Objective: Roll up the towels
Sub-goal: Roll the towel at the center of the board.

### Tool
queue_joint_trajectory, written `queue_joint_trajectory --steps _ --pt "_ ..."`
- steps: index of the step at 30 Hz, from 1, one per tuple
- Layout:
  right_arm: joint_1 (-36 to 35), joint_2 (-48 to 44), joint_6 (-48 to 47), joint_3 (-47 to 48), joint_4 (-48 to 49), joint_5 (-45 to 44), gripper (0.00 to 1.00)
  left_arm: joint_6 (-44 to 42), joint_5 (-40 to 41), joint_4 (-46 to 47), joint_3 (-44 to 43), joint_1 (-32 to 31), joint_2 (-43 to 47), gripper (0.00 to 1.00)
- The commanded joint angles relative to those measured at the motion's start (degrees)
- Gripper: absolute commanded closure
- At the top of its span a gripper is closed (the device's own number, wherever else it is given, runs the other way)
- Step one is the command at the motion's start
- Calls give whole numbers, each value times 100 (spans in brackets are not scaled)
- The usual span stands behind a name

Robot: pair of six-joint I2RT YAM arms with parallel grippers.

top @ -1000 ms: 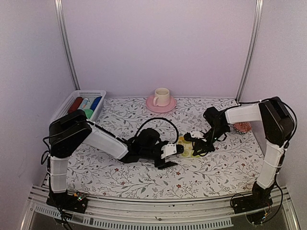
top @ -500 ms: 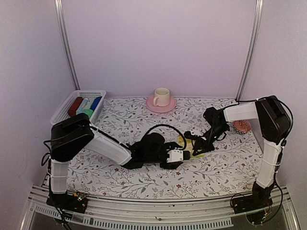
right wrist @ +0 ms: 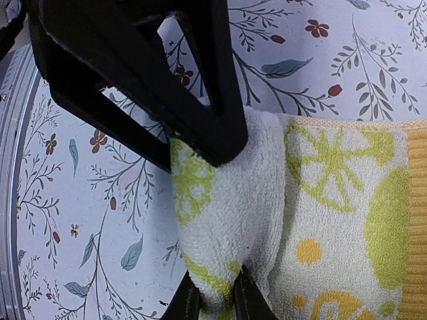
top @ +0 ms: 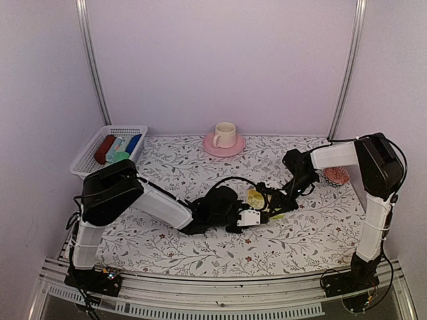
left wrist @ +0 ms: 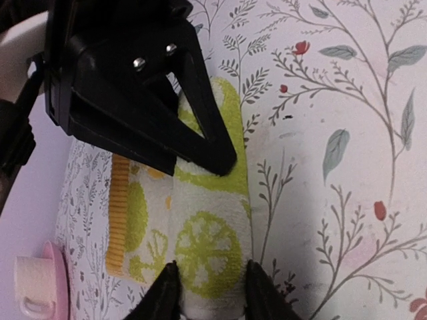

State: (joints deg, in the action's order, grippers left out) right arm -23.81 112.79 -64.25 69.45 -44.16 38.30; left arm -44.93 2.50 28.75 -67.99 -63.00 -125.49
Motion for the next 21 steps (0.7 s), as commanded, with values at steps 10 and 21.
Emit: queue_joint_trajectory --steps 10,21 --pt "-1 -226 -174 26 -232 -71 70 137 -506 -1107 -391 -53 -84 96" --pt "-6 -1828 -972 -1517 1043 -474 50 1661 -1448 -2592 -1137 352 -185 98"
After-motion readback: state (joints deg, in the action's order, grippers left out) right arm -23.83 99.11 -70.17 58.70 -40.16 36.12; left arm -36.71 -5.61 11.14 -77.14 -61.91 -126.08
